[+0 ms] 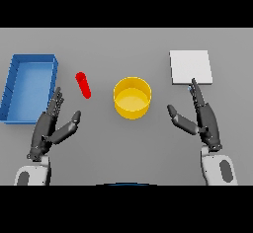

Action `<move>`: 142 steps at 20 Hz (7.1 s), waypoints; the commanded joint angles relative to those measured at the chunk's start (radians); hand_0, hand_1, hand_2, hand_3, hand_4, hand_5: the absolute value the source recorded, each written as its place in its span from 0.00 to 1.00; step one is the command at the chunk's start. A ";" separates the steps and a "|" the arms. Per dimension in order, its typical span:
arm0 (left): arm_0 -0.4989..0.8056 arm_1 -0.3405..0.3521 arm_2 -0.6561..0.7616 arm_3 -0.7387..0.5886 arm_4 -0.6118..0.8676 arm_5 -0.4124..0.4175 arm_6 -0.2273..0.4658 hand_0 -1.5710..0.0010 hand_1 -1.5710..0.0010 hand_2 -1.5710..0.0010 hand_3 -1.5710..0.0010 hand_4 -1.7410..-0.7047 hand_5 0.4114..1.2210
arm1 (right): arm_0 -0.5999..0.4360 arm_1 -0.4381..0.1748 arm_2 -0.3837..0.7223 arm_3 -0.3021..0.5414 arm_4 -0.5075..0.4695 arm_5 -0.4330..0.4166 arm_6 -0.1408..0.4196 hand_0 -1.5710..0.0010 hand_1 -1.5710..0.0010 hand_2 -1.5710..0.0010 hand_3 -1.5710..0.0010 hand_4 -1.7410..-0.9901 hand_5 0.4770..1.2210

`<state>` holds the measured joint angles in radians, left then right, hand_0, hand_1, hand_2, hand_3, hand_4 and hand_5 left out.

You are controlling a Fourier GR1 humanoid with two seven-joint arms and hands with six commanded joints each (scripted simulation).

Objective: Pick up the red beaker and tilt it to pour out 1 green nut into yellow bowl. Pick up the yellow bowl and place it on the metallic measuring scale.

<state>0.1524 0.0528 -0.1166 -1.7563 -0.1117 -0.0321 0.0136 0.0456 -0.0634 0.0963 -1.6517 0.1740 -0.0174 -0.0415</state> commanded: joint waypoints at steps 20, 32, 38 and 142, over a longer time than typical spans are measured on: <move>-0.452 -0.030 0.112 0.546 -0.058 0.095 -0.058 1.00 1.00 1.00 1.00 0.50 0.28 | -0.018 -0.012 -0.022 0.003 -0.052 0.042 0.003 1.00 1.00 1.00 1.00 0.59 0.21; -0.623 -0.061 0.178 0.802 -0.056 0.154 -0.179 0.90 0.91 0.89 0.92 0.36 0.41 | -0.021 -0.011 -0.032 0.027 -0.041 0.024 -0.004 1.00 1.00 1.00 1.00 0.59 0.23; -0.667 -0.089 0.216 0.877 -0.039 0.184 -0.251 0.26 0.26 0.27 0.31 0.20 0.78 | -0.019 -0.019 -0.036 0.022 -0.046 0.029 0.006 1.00 1.00 1.00 1.00 0.60 0.23; -1.560 0.611 -0.425 1.504 -0.182 0.009 0.291 0.00 0.00 0.00 0.07 0.01 1.00 | -0.063 0.006 -0.010 0.068 -0.037 0.042 -0.016 1.00 1.00 1.00 1.00 0.62 0.24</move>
<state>-1.4057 0.6643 -0.5417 -0.2516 -0.2908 -0.0244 0.3057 -0.0174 -0.0574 0.0868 -1.5840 0.1369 0.0243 -0.0578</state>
